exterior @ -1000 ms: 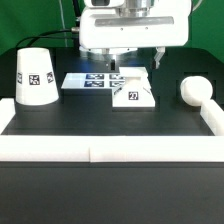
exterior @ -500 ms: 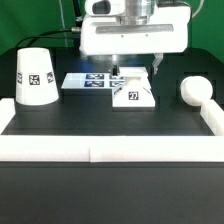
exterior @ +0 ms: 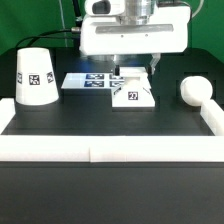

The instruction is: Assemble lamp

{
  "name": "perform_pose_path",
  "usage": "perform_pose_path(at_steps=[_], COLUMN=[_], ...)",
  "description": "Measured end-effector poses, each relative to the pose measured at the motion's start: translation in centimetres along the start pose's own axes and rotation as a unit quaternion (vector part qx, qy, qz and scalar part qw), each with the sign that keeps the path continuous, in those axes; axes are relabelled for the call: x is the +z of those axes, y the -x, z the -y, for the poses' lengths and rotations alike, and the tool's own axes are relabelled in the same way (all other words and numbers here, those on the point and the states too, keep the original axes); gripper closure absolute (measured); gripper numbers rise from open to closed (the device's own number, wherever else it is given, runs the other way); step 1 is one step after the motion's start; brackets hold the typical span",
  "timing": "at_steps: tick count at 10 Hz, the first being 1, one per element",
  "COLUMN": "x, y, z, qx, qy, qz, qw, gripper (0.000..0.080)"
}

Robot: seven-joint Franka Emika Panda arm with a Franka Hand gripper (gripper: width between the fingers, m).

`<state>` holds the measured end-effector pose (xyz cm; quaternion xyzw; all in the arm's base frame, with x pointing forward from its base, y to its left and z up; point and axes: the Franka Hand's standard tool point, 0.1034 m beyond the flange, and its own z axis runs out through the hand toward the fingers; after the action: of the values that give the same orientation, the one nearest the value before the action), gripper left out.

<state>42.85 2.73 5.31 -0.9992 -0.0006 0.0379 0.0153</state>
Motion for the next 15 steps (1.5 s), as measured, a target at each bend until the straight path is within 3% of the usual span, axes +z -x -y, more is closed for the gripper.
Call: perform_pose_path(at_steps=[3, 12, 15], x=[-0.4, -0.9, -1.0], y=[-0.7, -10.3, -12.5], z=[0.1, 2.7, 3.5], qx=[-0.001, -0.015, -0.019], qy=[0.0, -0.009, -0.011], qz=[0.002, -0.04, -0.054], qw=[1.0, 0.999, 0.998], gripper=[0.0263, 0.0262, 0.0262])
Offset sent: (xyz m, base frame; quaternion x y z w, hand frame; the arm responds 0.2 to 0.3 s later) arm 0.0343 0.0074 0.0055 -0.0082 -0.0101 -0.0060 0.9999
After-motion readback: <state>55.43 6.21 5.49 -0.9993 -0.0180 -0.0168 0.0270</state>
